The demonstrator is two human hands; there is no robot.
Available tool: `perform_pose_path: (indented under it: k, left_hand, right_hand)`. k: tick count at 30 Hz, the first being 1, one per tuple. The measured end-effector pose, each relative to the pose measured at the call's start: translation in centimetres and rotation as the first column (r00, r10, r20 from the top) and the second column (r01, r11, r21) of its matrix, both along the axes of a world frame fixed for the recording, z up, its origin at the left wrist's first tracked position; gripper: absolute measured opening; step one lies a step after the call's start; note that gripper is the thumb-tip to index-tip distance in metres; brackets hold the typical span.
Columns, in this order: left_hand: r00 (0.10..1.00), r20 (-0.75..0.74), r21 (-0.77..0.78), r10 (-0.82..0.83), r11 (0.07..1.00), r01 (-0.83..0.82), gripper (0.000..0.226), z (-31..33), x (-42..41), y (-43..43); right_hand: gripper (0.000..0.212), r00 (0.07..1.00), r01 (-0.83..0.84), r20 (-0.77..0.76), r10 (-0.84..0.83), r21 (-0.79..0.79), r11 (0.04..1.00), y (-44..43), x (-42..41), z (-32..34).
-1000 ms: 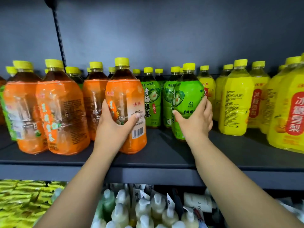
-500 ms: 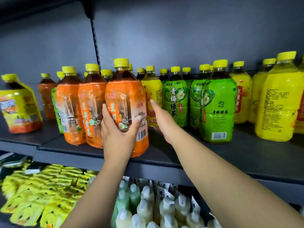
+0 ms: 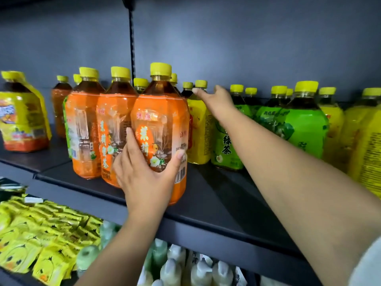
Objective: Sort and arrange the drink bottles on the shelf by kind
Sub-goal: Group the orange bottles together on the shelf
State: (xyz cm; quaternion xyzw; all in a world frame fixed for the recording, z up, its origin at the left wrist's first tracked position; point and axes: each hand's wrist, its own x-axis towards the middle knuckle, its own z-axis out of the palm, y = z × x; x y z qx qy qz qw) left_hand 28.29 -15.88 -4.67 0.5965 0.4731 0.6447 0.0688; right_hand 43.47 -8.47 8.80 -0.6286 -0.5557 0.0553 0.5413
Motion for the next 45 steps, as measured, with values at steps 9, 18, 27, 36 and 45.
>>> perform_pose_path:
  k: [9,18,27,36,45]
  left_hand:
    - [1.000,-0.002,0.027,0.021,0.999,-0.021,0.106,-0.1,-0.1,0.5]
    - [1.000,-0.008,0.029,0.025,0.999,-0.024,0.110,0.0,0.0,0.4]
    - [0.999,-0.026,0.000,0.032,0.999,-0.032,0.106,0.0,-0.1,0.2]
    - [0.999,-0.036,-0.018,0.006,1.000,-0.007,0.104,0.0,-0.2,-0.1]
    - [0.994,-0.110,-0.024,-0.019,1.000,0.017,0.105,0.1,-0.2,-0.2]
  right_hand:
    - [0.082,0.996,-0.029,-0.084,0.018,-0.131,0.991,3.9,-0.8,0.3]
    - [0.055,0.999,-0.025,-0.040,0.020,-0.137,0.990,3.5,0.2,1.5]
    - [0.050,0.997,-0.004,0.080,0.006,-0.027,1.000,1.6,0.5,0.5]
    - [0.052,0.999,-0.046,0.032,0.044,0.058,0.997,-2.1,1.3,-0.6]
    - [0.030,0.973,-0.014,-0.205,0.103,0.396,0.918,-7.4,0.9,-4.3]
